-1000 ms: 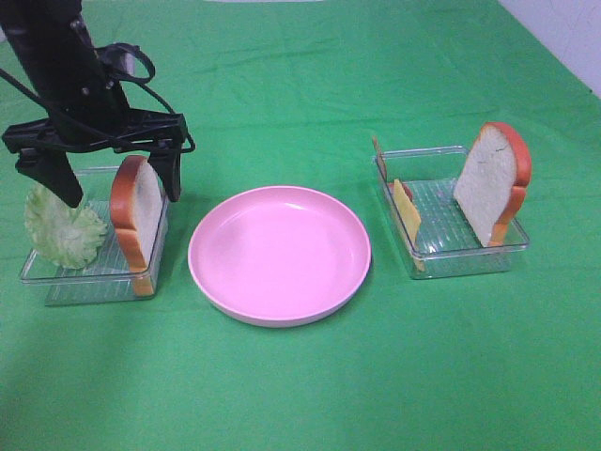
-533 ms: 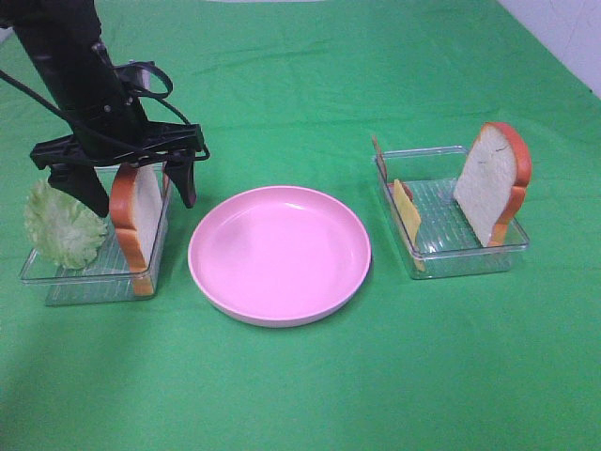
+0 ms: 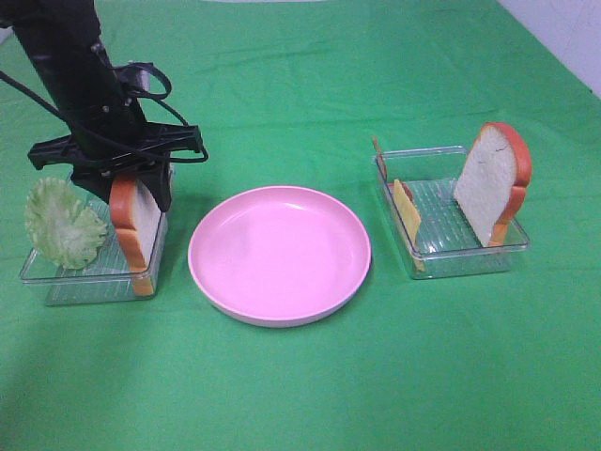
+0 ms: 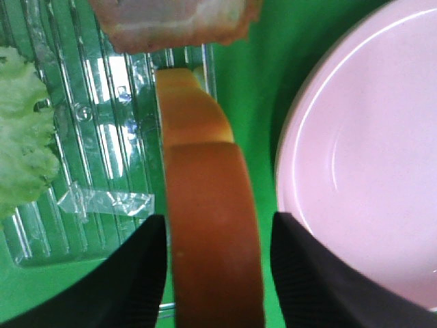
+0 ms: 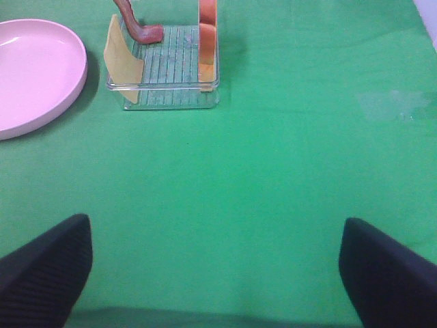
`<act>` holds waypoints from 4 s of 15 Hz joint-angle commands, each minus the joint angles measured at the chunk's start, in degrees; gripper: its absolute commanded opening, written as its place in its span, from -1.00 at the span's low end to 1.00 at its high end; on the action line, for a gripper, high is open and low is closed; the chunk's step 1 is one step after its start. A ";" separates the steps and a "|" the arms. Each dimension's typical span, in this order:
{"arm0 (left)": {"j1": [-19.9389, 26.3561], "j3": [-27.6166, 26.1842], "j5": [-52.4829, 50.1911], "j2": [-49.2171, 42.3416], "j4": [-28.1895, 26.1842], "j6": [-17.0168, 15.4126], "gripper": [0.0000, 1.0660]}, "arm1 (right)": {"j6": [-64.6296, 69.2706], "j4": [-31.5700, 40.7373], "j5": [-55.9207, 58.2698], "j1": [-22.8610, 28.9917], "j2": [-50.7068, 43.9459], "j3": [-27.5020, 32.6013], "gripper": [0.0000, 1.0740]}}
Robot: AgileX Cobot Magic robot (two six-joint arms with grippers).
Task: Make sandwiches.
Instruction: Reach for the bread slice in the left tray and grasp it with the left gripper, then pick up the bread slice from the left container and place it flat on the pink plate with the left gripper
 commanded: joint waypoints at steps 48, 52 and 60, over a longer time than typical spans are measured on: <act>-7.39 -22.57 14.04 14.38 -30.08 19.94 -0.74 | -0.52 0.23 -0.69 -0.11 -1.49 0.17 0.76; -7.39 -22.57 12.78 16.56 -29.56 19.94 -0.74 | -0.52 0.23 -0.69 -0.11 -1.49 0.17 0.76; -7.39 -22.57 8.94 19.02 -28.99 17.82 -0.70 | -0.52 0.23 -0.69 -0.11 -1.49 0.17 0.76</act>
